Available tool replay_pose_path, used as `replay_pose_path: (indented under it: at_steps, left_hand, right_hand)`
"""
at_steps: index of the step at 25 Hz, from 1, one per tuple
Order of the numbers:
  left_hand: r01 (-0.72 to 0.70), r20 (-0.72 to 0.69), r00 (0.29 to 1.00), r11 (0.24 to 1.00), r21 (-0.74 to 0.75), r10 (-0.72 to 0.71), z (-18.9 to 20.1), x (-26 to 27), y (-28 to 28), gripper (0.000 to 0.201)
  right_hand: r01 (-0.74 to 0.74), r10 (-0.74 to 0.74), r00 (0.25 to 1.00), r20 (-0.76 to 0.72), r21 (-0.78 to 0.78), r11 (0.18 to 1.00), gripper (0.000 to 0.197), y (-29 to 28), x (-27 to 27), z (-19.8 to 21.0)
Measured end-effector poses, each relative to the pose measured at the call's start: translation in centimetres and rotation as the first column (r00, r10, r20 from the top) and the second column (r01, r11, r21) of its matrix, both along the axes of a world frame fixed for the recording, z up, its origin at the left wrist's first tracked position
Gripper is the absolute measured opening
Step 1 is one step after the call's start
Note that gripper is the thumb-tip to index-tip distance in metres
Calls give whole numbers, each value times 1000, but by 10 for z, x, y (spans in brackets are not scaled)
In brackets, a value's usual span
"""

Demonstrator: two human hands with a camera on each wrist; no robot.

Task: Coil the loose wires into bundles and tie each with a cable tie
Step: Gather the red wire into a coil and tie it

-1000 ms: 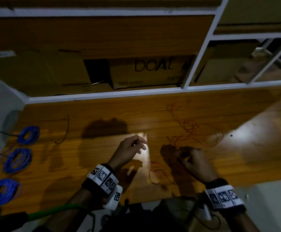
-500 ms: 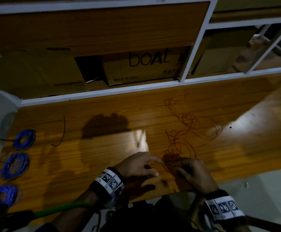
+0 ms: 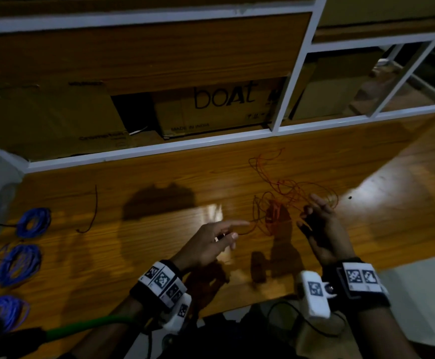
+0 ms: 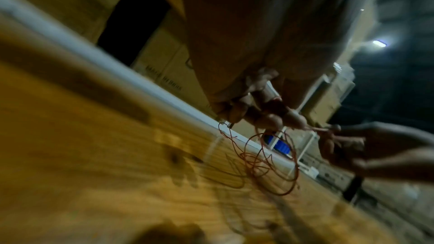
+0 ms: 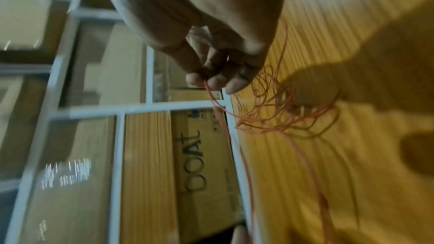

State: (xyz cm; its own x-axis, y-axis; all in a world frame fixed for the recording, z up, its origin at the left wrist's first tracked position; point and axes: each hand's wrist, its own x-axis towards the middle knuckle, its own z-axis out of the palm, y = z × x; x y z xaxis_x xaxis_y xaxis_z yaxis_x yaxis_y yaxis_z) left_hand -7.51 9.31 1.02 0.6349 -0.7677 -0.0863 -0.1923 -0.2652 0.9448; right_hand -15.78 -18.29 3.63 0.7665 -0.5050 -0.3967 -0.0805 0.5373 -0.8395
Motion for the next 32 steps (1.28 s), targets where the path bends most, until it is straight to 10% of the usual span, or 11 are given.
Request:
replay_pose_path:
  at_steps: [5, 11, 17, 21, 28, 32]
  left_hand:
    - [-48, 140, 990, 994, 101, 33, -2, -2, 8, 41]
    - [56, 150, 986, 993, 108, -72, -15, -14, 1, 34]
    - [-138, 91, 987, 988, 70, 132, -10, -16, -9, 29]
    - [-205, 108, 974, 977, 60, 198, -12, -17, -6, 20]
    - [-260, 82, 963, 965, 33, 256, -16, -26, -3, 16]
    - [-279, 27, 960, 960, 34, 278, -14, -26, -2, 17]
  right_hand:
    - [-59, 57, 998, -25, -99, 993, 14, -10, 2, 11]
    - [-302, 185, 948, -261, -541, 785, 12, -21, 19, -26]
    - [-641, 190, 766, -613, -716, 277, 15, -84, 69, -44]
    - [-728, 152, 686, -712, -672, 137, 18, -121, 93, -29]
    - [-731, 134, 673, -727, -626, 273, 19, -135, 115, -26]
    - [-490, 239, 835, -495, -473, 732, 22, -115, 115, -19]
